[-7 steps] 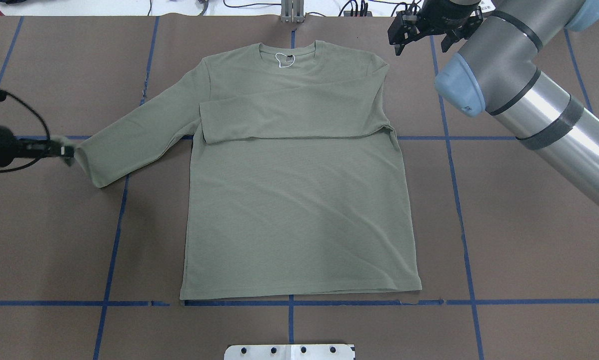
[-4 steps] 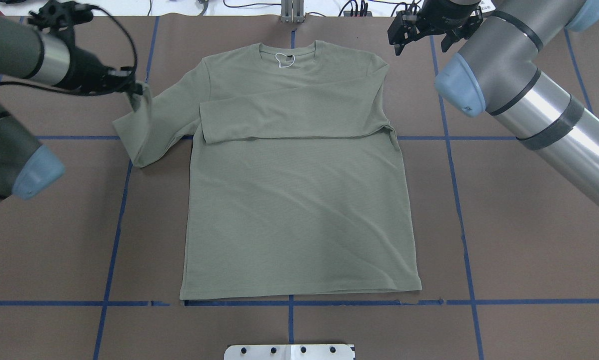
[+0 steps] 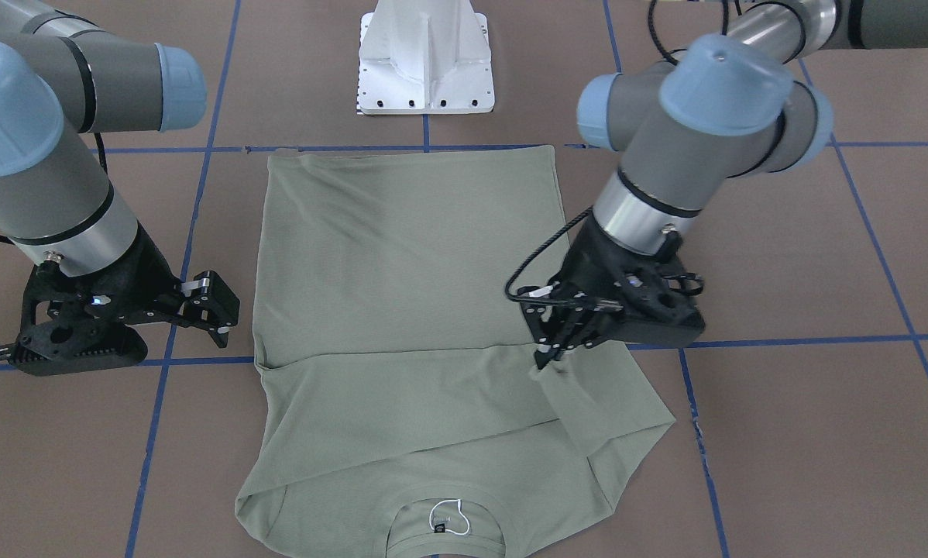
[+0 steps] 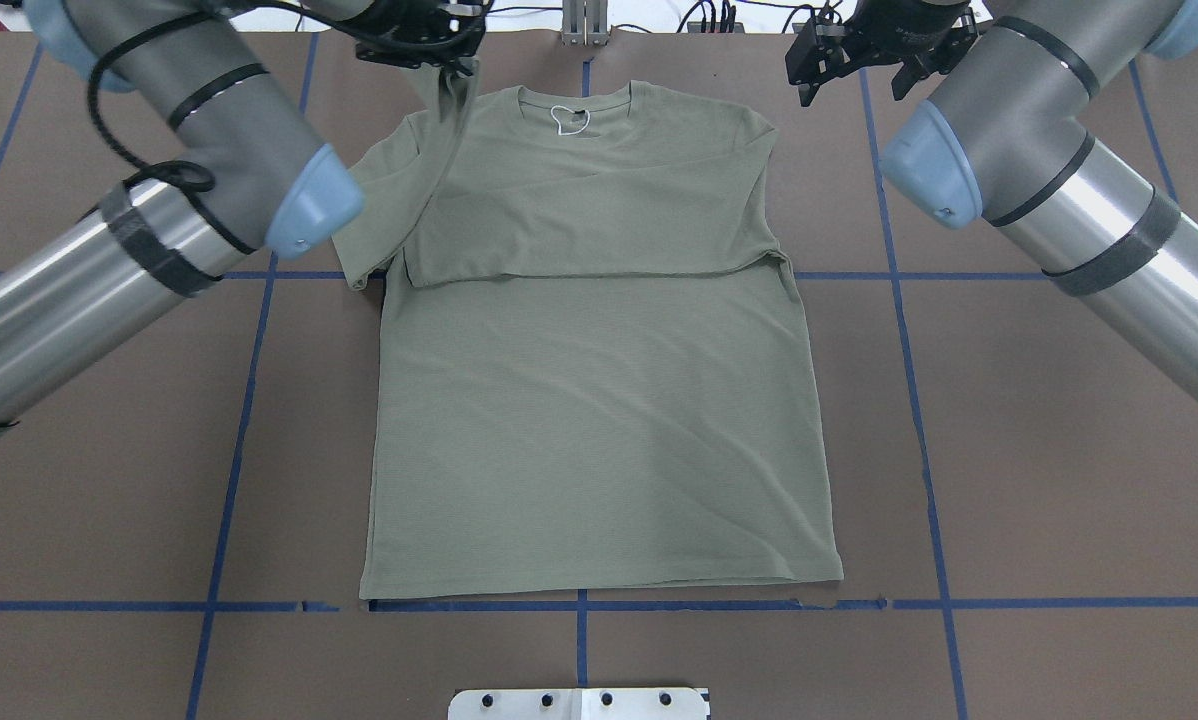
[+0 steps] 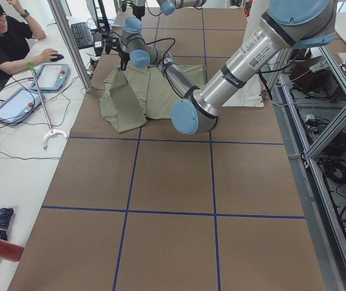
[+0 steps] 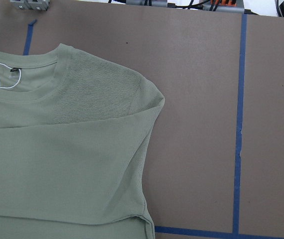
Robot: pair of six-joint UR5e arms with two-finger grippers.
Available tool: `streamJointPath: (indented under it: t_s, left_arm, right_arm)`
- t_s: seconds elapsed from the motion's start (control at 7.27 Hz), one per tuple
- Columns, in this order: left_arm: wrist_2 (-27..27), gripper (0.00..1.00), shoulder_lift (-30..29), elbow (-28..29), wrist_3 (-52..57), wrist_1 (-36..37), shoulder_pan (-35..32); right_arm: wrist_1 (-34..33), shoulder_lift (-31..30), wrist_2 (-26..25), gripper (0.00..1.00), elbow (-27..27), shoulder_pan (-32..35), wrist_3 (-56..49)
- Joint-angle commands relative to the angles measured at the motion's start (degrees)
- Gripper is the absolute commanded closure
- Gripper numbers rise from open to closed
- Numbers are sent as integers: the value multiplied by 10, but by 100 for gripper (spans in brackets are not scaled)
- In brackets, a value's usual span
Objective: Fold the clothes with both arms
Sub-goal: 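Fold the grasped sleeve across the shirt body with the left gripper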
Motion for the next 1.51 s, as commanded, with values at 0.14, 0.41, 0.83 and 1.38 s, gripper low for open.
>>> streamJointPath:
  t_s: [0.14, 0.41, 0.83, 1.38]
  left_arm:
    - [104, 100, -145, 165, -2, -57, 100]
    - [145, 100, -147, 210, 27, -123, 148]
    - [178, 0, -163, 233, 17, -132, 183]
    - [35, 0, -130, 153, 118, 22, 127]
  right_arm:
    - [-1, -24, 9, 0, 24, 21, -3]
    - [0, -36, 6, 0, 40, 21, -2]
    - [1, -38, 6, 0, 40, 20, -2]
    - [1, -28, 3, 0, 17, 6, 9]
